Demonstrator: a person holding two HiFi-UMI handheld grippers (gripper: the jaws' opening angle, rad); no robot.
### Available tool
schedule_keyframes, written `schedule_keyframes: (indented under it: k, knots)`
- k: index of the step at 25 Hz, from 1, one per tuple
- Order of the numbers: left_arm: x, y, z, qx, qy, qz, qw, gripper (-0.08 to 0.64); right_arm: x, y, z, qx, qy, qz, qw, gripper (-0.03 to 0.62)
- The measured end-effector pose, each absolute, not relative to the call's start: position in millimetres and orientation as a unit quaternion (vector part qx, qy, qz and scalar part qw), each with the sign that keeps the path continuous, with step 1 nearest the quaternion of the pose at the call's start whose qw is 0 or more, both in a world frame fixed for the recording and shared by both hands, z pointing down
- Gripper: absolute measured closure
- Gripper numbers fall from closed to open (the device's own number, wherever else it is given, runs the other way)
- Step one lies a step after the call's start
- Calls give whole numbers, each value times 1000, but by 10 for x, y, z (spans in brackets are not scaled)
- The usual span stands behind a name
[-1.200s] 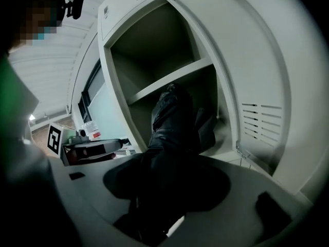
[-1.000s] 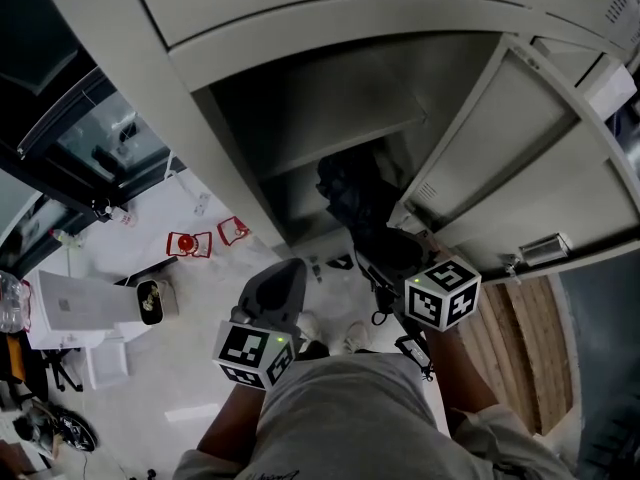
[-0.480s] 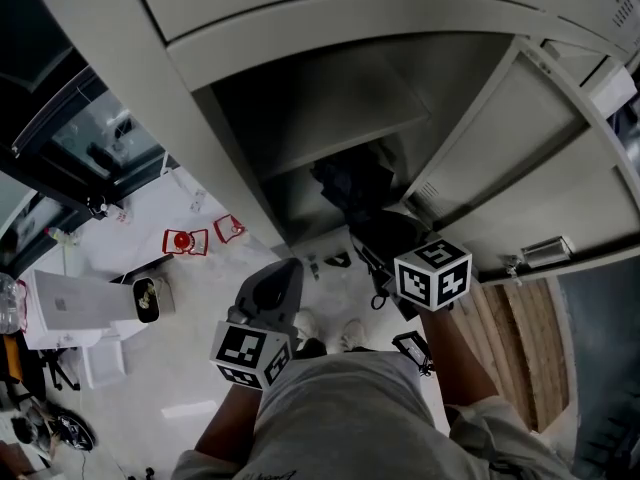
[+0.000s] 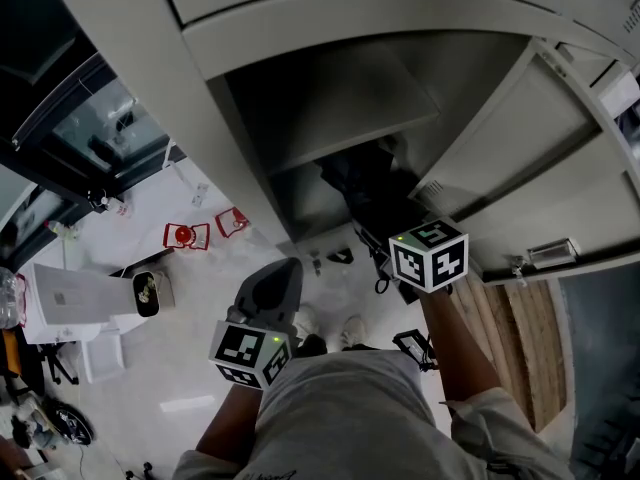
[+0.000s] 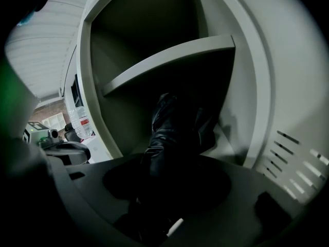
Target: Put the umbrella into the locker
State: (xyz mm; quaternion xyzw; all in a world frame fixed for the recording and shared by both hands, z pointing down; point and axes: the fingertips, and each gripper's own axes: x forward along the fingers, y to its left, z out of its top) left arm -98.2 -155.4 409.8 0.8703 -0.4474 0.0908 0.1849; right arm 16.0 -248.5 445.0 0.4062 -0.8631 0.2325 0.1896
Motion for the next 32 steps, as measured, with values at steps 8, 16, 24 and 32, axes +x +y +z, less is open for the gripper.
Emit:
schedule_keyframes:
  k: [8,16,24,32]
  knots:
    - [-1039,-1565,4117,867,-452,92,188,543,125,-2637,4510,413,-855,225,218,360]
    - [-1068,-1599,4140,865,-454,94,190,543,137,-2691,4675,414,-845,223,253,360]
    - [-1070,-1634,4167,864,-455,95,195,543,106,-2701,4784,400,-841,214,296,359]
    - [-1049,-1642,4196,864,-451,98,201,543,80,-2701,4808,383,-836,192,342,350]
